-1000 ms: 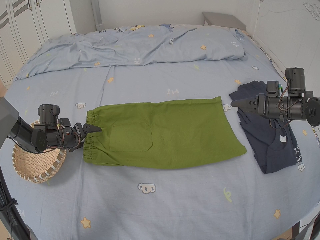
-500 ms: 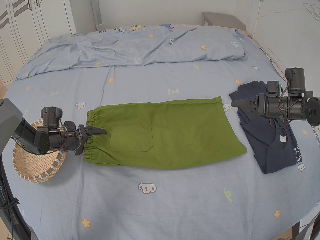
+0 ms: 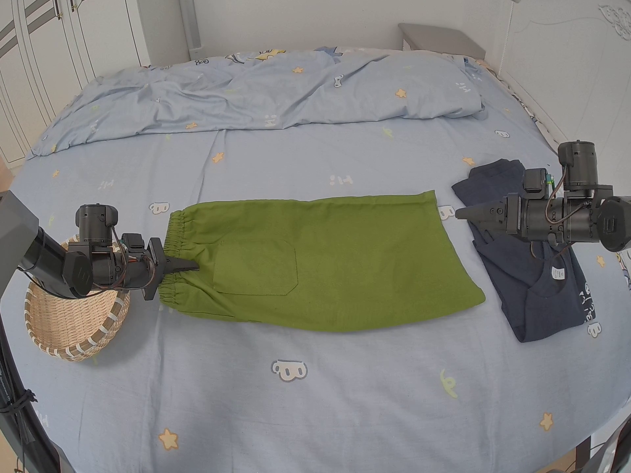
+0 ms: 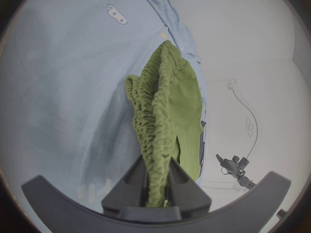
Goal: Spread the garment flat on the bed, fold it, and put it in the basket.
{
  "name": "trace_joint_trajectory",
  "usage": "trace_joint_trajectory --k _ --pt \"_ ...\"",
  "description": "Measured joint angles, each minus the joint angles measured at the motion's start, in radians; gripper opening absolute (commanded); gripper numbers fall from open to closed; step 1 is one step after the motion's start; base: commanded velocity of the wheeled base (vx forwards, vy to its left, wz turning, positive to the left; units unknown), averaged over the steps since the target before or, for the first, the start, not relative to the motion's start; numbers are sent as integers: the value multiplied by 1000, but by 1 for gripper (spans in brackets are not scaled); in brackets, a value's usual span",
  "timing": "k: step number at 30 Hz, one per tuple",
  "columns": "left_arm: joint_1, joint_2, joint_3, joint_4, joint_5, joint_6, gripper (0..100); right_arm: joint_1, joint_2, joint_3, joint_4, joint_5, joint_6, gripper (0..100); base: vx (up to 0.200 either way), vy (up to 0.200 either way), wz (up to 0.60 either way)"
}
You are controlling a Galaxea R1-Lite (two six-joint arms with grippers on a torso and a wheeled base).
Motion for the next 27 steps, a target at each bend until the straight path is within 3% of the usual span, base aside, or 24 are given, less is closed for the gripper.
trace_joint_trajectory --k 9,27 --pt "12 -43 -39 109 0 3 0 -21 139 -26 12 -6 -20 100 0 0 0" --pt "17 -58 -56 116 1 9 0 -32 317 -101 163 2 -88 100 0 0 0"
